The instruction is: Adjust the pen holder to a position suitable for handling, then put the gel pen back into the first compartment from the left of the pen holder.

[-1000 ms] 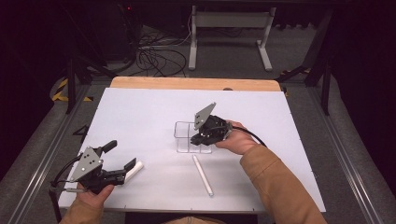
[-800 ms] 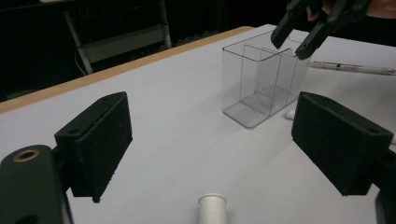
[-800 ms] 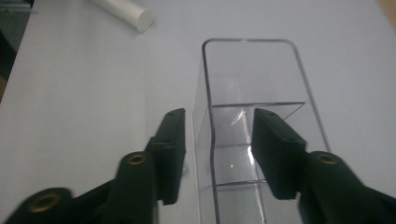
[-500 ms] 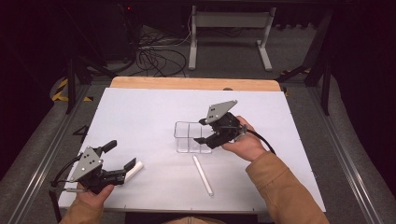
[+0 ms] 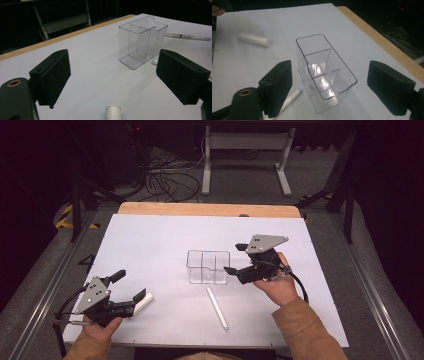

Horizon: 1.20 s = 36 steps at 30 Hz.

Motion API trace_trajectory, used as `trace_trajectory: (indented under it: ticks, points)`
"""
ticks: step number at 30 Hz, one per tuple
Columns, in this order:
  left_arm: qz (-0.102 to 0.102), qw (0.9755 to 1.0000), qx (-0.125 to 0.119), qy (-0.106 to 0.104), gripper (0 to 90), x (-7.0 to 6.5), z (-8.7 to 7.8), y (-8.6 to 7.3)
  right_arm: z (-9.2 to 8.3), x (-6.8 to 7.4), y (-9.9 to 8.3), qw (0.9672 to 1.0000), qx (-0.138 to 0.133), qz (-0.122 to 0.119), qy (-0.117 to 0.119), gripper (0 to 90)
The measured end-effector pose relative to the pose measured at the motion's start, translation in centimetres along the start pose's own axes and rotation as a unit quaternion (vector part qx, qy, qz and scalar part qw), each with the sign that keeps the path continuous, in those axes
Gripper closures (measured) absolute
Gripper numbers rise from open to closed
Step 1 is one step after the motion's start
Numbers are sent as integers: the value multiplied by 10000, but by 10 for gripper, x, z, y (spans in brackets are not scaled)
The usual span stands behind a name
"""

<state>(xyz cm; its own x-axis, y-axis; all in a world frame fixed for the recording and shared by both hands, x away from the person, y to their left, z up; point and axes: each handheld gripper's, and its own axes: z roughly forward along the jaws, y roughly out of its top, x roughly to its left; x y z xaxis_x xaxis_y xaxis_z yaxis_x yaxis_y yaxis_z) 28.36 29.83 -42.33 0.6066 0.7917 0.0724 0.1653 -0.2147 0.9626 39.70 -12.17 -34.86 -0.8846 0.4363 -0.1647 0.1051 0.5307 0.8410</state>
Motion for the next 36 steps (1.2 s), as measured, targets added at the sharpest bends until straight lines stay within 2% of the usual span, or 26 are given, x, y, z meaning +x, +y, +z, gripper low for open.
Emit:
trace_trajectory:
  ticks: [6,10,12,18,25,29,36]
  points:
    - [-18,10000,-7,-11,131,0,1,0,-11,-1,-6,9998,-120,110,-145,143]
    - [-6,10000,-3,-20,130,0,2,1,-18,0,-11,9990,-322,217,-217,130]
    - [8,10000,2,-31,130,-1,3,1,-21,0,-14,9985,-386,229,-313,85]
    - [-10,10000,-13,-4,131,-1,2,1,-30,-1,-23,9970,-561,368,-379,19]
    - [4,10000,13,-8,131,-2,3,1,-42,0,-34,9961,-486,528,-512,0]
    - [-5,10000,4,-1,130,-2,2,2,-48,-1,-42,9945,-446,741,-595,0]
    - [-3,10000,-18,0,131,-1,2,1,-55,0,-53,9938,-413,750,-708,2]
